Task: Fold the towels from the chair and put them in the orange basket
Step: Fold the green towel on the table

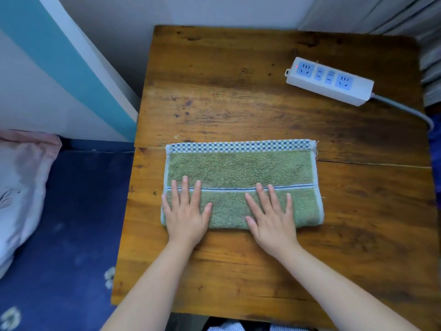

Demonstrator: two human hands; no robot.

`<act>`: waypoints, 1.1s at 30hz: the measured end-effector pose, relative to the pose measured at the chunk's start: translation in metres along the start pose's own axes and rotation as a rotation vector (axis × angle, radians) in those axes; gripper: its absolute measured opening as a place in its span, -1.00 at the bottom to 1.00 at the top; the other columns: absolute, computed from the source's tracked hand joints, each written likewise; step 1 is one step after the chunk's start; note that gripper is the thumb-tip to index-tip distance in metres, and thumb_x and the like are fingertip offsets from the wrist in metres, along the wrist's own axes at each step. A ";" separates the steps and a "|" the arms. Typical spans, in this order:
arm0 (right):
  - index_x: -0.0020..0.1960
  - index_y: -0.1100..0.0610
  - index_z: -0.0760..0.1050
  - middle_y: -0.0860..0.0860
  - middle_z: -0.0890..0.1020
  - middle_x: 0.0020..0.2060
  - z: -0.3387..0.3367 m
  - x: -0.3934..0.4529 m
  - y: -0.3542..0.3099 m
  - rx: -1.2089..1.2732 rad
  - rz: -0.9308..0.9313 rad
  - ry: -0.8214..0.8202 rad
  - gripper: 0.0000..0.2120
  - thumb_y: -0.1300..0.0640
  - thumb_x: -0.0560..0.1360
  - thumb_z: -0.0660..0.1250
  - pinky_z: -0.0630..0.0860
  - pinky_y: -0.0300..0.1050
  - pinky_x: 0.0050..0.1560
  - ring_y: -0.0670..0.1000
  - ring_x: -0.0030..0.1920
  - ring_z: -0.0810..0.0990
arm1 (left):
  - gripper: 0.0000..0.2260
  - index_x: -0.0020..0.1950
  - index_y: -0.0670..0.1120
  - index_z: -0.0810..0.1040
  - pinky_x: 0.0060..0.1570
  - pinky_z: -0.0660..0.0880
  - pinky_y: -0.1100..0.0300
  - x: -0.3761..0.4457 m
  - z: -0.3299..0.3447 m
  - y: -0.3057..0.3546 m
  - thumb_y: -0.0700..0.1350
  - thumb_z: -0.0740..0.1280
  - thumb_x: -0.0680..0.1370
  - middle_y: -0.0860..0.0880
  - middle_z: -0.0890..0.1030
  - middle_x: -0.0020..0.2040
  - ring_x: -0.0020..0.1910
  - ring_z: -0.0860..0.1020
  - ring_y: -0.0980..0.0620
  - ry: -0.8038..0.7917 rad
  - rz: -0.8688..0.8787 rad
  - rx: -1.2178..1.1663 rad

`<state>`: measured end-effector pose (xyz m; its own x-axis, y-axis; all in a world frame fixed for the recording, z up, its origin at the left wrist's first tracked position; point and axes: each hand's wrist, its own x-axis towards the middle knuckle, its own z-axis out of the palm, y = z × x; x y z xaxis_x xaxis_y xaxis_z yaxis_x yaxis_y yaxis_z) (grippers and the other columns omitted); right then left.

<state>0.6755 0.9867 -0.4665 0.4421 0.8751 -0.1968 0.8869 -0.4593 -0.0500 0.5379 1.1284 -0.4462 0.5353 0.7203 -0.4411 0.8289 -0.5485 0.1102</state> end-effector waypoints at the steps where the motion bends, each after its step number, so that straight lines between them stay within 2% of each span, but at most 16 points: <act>1: 0.39 -0.05 0.17 -0.09 -0.32 0.49 -0.002 -0.002 0.007 0.000 0.016 -0.020 -0.47 -0.17 0.57 -0.35 -0.35 0.08 0.44 -0.03 0.50 -0.34 | -0.31 0.47 -0.04 0.24 0.40 -0.06 -0.13 -0.001 -0.001 -0.001 0.26 -0.17 0.45 -0.16 0.23 0.49 0.49 0.13 -0.23 -0.005 -0.034 -0.032; 4: 0.45 -0.05 0.08 -0.09 -0.29 0.50 -0.004 -0.016 0.036 -0.005 0.092 -0.036 -0.46 -0.18 0.57 -0.34 -0.33 0.03 0.45 -0.06 0.50 -0.31 | -0.23 0.53 0.02 -0.05 0.46 -0.17 -0.13 -0.007 -0.001 -0.013 0.29 -0.34 0.36 -0.10 -0.10 0.56 0.53 -0.16 -0.14 -0.012 -0.149 -0.071; 7: 0.44 0.08 0.19 -0.01 -0.03 0.50 -0.013 -0.033 0.061 0.024 0.233 -0.093 -0.37 -0.18 0.57 -0.34 -0.15 0.09 0.44 0.01 0.52 -0.15 | -0.41 0.54 -0.01 -0.13 0.46 -0.19 -0.15 -0.013 -0.014 -0.017 0.22 -0.16 0.57 -0.12 -0.19 0.55 0.53 -0.22 -0.11 -0.039 -0.255 -0.043; 8: 0.44 0.12 0.20 0.00 0.04 0.47 -0.016 -0.036 0.067 0.037 0.266 -0.090 -0.32 -0.21 0.55 -0.36 -0.08 0.16 0.43 0.05 0.52 -0.08 | -0.44 0.54 -0.02 -0.15 0.46 -0.20 -0.15 -0.015 -0.018 -0.013 0.16 -0.10 0.61 -0.13 -0.21 0.55 0.53 -0.24 -0.10 -0.040 -0.247 -0.019; 11: 0.49 0.18 0.05 0.11 0.01 0.50 -0.030 -0.043 0.068 0.260 0.409 -0.129 -0.27 -0.20 0.44 -0.26 -0.09 0.21 0.46 0.11 0.51 -0.05 | -0.46 0.53 -0.06 -0.16 0.45 -0.30 -0.03 -0.021 -0.026 0.013 0.09 -0.05 0.63 -0.10 -0.25 0.53 0.49 -0.31 -0.07 0.013 -0.054 0.011; 12: 0.48 0.23 0.08 0.17 0.07 0.50 -0.034 -0.044 0.066 0.352 0.467 -0.099 -0.24 -0.19 0.41 -0.21 -0.06 0.19 0.47 0.16 0.52 0.00 | -0.45 0.54 -0.08 -0.09 0.44 -0.31 0.03 -0.023 -0.024 0.024 0.10 -0.04 0.61 -0.10 -0.18 0.54 0.49 -0.27 -0.07 0.056 0.043 0.005; 13: 0.47 0.28 0.13 0.22 0.14 0.48 -0.039 -0.042 0.063 0.410 0.516 -0.048 -0.20 -0.18 0.38 -0.19 -0.01 0.18 0.48 0.20 0.50 0.07 | -0.44 0.52 -0.11 0.06 0.43 -0.23 0.05 -0.024 -0.023 0.035 0.12 -0.02 0.57 -0.12 0.00 0.53 0.51 -0.13 -0.09 0.114 0.131 0.007; 15: 0.45 0.28 0.16 0.24 0.18 0.47 -0.045 -0.038 0.058 0.409 0.521 -0.002 -0.18 -0.18 0.35 -0.21 -0.01 0.16 0.47 0.22 0.49 0.10 | -0.46 0.37 -0.13 0.32 0.33 0.06 0.00 -0.025 -0.016 0.054 0.11 0.05 0.47 -0.15 0.43 0.38 0.43 0.24 -0.11 0.079 0.256 0.002; 17: 0.49 0.18 0.11 0.18 0.07 0.51 -0.050 -0.033 0.052 0.322 0.383 -0.085 -0.19 -0.17 0.35 -0.29 -0.16 0.11 0.46 0.15 0.52 -0.05 | -0.48 0.30 -0.12 0.43 0.28 0.12 -0.01 -0.024 -0.008 0.063 0.10 0.06 0.44 -0.12 0.56 0.27 0.32 0.39 -0.13 -0.021 0.310 0.036; 19: 0.51 0.05 0.02 0.09 -0.09 0.53 -0.050 -0.030 0.052 0.217 0.233 -0.217 -0.18 -0.18 0.31 -0.39 -0.26 0.08 0.44 0.04 0.48 -0.26 | -0.46 0.27 -0.12 0.52 0.36 -0.02 0.03 -0.023 -0.001 0.068 0.10 0.03 0.44 -0.10 0.55 0.28 0.28 0.50 -0.12 -0.114 0.290 0.074; 20: 0.52 -0.01 -0.05 0.03 -0.19 0.52 -0.048 -0.029 0.054 0.181 0.204 -0.274 -0.17 -0.19 0.29 -0.44 -0.28 0.09 0.45 0.02 0.47 -0.33 | -0.42 0.31 -0.11 0.48 0.40 -0.18 0.05 -0.023 -0.001 0.069 0.12 -0.02 0.44 -0.09 0.47 0.35 0.34 0.44 -0.12 -0.139 0.277 0.081; 22: 0.51 -0.09 -0.14 -0.07 -0.33 0.45 -0.046 -0.027 0.061 0.168 0.230 -0.338 -0.22 -0.22 0.31 -0.46 -0.28 0.13 0.46 0.04 0.49 -0.33 | -0.29 0.50 -0.09 0.15 0.29 -0.55 0.13 -0.022 0.002 0.073 0.16 -0.26 0.41 -0.05 0.05 0.52 0.49 -0.05 -0.08 -0.145 0.274 0.066; 24: 0.51 -0.07 -0.13 -0.05 -0.30 0.48 -0.047 -0.027 0.064 0.230 0.303 -0.358 -0.41 -0.20 0.50 -0.29 -0.26 0.12 0.47 0.07 0.51 -0.29 | -0.20 0.53 -0.05 -0.14 0.21 -0.61 0.11 -0.021 0.007 0.073 0.19 -0.44 0.31 0.02 -0.26 0.49 0.39 -0.36 0.00 -0.124 0.294 0.088; 27: 0.52 0.11 -0.04 0.09 -0.02 0.53 -0.055 -0.023 0.066 0.334 0.490 -0.223 -0.45 0.00 0.60 0.05 -0.01 0.07 0.48 0.12 0.52 -0.04 | -0.14 0.53 -0.03 -0.22 0.31 -0.46 0.04 -0.017 0.002 0.070 0.21 -0.49 0.23 0.02 -0.32 0.50 0.37 -0.42 0.06 -0.112 0.314 0.085; 30: 0.50 0.23 0.00 0.16 0.22 0.44 -0.063 -0.007 0.067 0.439 0.632 -0.122 -0.36 0.04 0.55 0.20 0.18 0.05 0.38 0.17 0.43 0.18 | -0.14 0.53 -0.05 -0.19 0.45 -0.32 0.01 -0.003 -0.016 0.072 0.23 -0.47 0.25 0.04 -0.29 0.51 0.37 -0.41 0.11 -0.057 0.281 0.008; 33: 0.45 0.27 0.13 0.22 0.35 0.33 -0.063 0.007 0.066 0.504 0.686 -0.127 -0.42 0.07 0.54 0.24 0.25 0.05 0.33 0.21 0.36 0.30 | -0.35 0.53 -0.07 -0.21 0.47 -0.28 0.01 0.024 -0.033 0.083 0.23 -0.30 0.51 -0.02 -0.25 0.54 0.51 -0.30 0.05 -0.008 0.232 0.002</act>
<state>0.7452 0.9723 -0.4090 0.8137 0.3694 -0.4489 0.2505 -0.9196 -0.3027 0.6252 1.1143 -0.4185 0.7100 0.5717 -0.4111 0.6836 -0.6997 0.2076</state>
